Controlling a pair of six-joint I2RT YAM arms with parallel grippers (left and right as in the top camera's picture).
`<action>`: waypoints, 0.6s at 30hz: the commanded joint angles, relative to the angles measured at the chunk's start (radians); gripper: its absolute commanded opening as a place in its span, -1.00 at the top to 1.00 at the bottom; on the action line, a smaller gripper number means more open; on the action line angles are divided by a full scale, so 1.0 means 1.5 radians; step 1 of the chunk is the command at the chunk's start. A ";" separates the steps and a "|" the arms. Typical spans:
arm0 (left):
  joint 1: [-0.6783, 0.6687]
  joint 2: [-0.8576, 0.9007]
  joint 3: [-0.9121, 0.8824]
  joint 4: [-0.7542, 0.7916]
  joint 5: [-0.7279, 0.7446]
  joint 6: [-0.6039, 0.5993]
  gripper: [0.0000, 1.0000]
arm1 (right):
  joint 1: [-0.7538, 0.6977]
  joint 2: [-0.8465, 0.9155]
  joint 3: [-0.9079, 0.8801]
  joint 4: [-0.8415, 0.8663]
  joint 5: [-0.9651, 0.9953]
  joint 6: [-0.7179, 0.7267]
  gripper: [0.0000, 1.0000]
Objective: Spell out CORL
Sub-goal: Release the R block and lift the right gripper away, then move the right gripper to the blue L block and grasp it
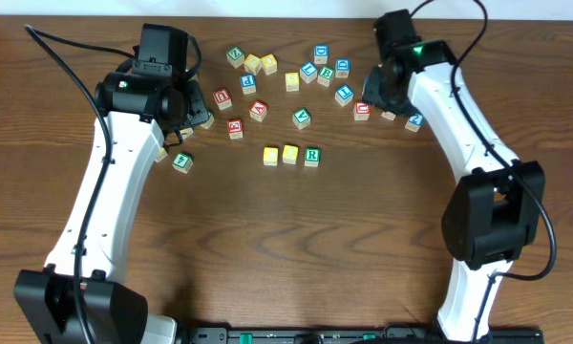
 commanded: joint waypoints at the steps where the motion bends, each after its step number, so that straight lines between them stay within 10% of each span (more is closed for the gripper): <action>1: 0.002 0.001 -0.004 -0.002 -0.011 0.004 0.12 | -0.022 0.039 -0.007 0.005 0.016 0.011 -0.04; 18: 0.002 0.001 -0.004 -0.002 -0.011 0.004 0.13 | -0.064 0.099 -0.007 0.103 -0.023 -0.079 -0.03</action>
